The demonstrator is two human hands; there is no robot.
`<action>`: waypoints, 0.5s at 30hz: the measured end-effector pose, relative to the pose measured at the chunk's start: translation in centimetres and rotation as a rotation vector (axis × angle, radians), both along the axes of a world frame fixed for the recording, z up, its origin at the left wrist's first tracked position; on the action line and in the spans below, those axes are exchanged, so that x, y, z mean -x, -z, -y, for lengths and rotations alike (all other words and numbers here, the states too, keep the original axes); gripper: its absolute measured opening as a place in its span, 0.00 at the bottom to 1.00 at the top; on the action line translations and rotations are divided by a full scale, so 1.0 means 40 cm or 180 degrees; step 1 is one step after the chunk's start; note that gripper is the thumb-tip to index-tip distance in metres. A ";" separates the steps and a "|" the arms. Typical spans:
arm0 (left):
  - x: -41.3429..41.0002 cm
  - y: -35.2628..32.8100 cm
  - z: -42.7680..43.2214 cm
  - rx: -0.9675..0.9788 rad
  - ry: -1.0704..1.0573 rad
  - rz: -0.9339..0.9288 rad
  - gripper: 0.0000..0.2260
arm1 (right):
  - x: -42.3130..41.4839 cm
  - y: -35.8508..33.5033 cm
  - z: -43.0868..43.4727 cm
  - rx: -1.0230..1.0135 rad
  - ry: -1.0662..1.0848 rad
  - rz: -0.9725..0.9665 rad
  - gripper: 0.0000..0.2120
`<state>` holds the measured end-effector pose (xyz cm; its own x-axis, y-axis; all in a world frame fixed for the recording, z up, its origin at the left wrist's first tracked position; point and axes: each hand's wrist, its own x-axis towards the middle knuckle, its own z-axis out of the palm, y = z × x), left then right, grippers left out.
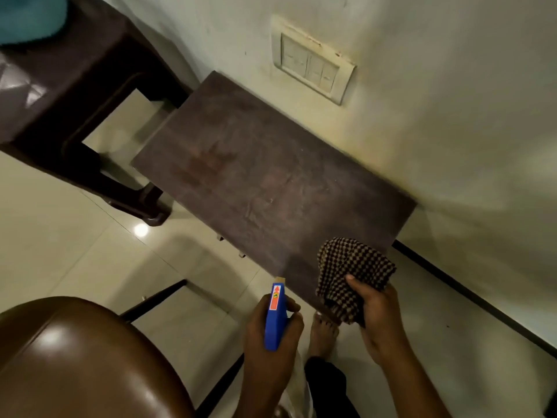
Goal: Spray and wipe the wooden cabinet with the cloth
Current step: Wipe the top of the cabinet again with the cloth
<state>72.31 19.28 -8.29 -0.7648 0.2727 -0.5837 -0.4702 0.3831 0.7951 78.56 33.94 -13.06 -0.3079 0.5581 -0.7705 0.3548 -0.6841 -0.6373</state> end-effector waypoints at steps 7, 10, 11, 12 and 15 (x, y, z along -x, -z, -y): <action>0.084 -0.026 -0.104 0.0239 0.0410 -0.0298 0.10 | 0.044 -0.016 -0.098 -0.0044 0.0315 -0.0031 0.22; 0.133 -0.042 -0.134 0.0309 0.0519 -0.0280 0.07 | 0.069 -0.024 -0.107 -0.0043 0.0282 0.0014 0.23; 0.147 -0.040 -0.139 0.0313 0.0555 -0.0285 0.09 | 0.074 -0.024 -0.107 -0.0045 0.0284 0.0029 0.23; 0.161 -0.042 -0.147 0.0347 0.0659 -0.0341 0.10 | 0.078 -0.023 -0.106 -0.0054 0.0315 0.0065 0.22; 0.207 -0.032 -0.164 0.0624 0.1129 -0.0641 0.05 | 0.083 -0.019 -0.105 -0.0096 0.0446 0.0231 0.15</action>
<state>64.05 25.82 -7.01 -0.7476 0.4378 -0.4995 -0.1258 0.6451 0.7537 75.22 38.13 -12.29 -0.1695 0.6149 -0.7702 0.3031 -0.7111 -0.6344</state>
